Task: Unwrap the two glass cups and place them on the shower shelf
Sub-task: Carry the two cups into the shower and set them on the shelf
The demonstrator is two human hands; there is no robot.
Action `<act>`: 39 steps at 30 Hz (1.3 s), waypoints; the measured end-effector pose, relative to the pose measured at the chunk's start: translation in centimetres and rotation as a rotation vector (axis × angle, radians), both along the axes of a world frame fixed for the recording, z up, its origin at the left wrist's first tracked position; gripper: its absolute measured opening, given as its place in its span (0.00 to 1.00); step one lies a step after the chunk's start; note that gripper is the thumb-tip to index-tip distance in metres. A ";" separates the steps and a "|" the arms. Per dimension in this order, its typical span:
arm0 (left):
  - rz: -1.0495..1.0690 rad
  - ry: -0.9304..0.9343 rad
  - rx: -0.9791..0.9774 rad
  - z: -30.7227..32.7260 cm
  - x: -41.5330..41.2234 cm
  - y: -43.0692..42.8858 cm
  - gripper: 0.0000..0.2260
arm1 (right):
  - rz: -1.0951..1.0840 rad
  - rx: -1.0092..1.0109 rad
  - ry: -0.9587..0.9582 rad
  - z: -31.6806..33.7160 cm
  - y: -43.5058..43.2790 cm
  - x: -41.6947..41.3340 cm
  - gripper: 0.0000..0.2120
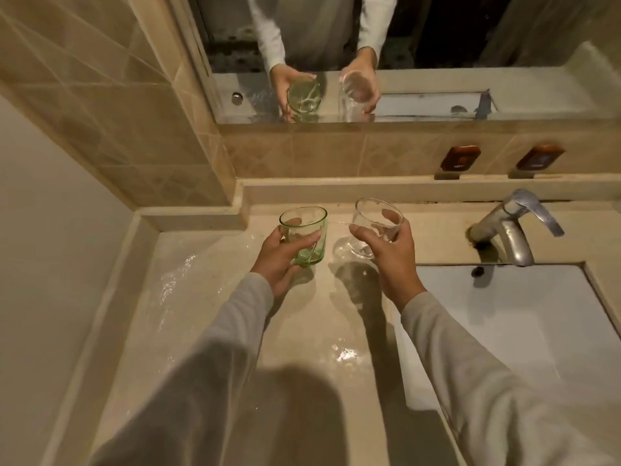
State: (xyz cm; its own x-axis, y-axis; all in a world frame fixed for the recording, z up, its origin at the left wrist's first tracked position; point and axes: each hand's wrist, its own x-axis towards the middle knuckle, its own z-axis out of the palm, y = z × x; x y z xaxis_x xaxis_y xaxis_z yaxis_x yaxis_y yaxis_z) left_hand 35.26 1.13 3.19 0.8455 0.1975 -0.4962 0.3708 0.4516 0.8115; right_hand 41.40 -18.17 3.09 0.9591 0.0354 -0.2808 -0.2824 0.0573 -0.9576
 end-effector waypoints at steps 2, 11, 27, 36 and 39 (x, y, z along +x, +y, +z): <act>-0.026 -0.042 -0.049 1.9 -1.8 0.1 0.26 | -0.005 0.062 0.012 1.9 -0.3 -2.4 0.37; -0.265 -0.231 -0.050 10.3 -10.5 -0.9 0.30 | -0.145 0.218 -0.022 9.7 -2.2 -15.4 0.42; -0.798 -0.317 -0.211 15.7 -19.7 -19.2 0.22 | -0.610 0.296 -0.212 15.7 -17.8 -34.7 0.37; -1.262 -0.374 -0.349 18.1 -24.5 -43.9 0.21 | -0.994 0.201 -0.306 17.5 -36.7 -45.8 0.33; -1.393 -0.398 -0.374 18.6 -27.6 -52.5 0.23 | -1.148 0.186 -0.360 17.9 -43.1 -50.3 0.25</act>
